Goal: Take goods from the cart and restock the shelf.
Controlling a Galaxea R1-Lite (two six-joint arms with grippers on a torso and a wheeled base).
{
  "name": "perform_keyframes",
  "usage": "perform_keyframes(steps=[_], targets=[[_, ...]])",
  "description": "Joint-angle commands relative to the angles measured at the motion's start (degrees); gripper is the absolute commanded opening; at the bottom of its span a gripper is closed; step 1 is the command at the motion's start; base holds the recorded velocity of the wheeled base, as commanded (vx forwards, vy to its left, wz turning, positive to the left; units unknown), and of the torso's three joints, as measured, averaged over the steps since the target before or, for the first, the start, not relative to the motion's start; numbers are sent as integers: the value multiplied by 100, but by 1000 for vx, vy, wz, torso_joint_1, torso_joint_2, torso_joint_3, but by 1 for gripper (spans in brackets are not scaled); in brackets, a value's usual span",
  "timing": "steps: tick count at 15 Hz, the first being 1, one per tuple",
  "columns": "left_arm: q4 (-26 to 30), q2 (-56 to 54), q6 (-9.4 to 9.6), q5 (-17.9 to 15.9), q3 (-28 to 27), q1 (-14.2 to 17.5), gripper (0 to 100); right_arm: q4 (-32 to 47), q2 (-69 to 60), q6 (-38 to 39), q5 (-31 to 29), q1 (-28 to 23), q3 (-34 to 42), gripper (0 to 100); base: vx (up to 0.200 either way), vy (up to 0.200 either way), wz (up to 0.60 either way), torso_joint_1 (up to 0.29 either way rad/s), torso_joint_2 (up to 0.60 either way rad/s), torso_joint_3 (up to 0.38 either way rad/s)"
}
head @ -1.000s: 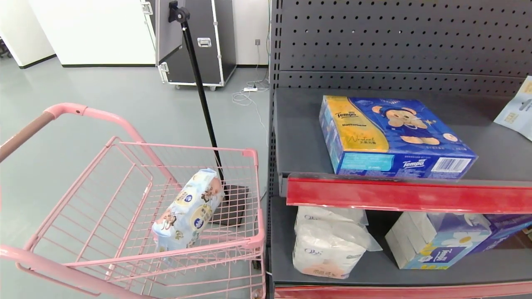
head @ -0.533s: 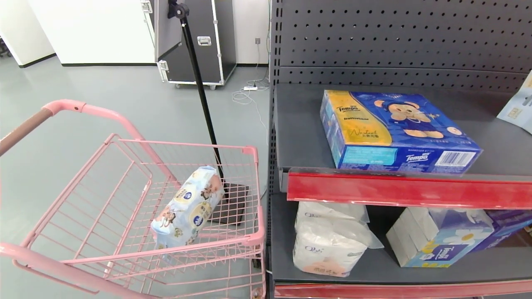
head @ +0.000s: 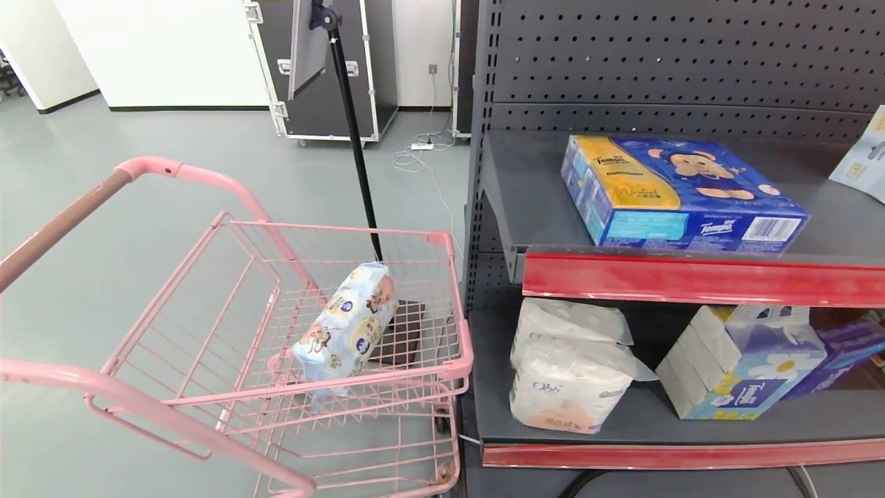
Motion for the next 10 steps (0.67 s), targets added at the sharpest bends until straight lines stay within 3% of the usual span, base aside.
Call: perform_keyframes(steps=[1, 5, 8, 10], targets=[[2, 5, 0, 2, 0, -13, 100, -2, 8, -2, 3, -9, 0, 100, 0, 0, 0, 0, 0, 0], [2, 5, 0, -7, 0, -4, 100, -2, 8, -2, -6, -9, 0, 100, 0, 0, 0, 0, 0, 0], [2, 5, 9, -7, 0, -4, 100, -2, 8, -2, -6, -9, 0, 100, 0, 200, 0, 1, 4, 1], [2, 5, 9, -7, 0, -13, 100, -2, 8, -2, -6, -9, 0, 100, 0, 0, 0, 0, 0, 0]])
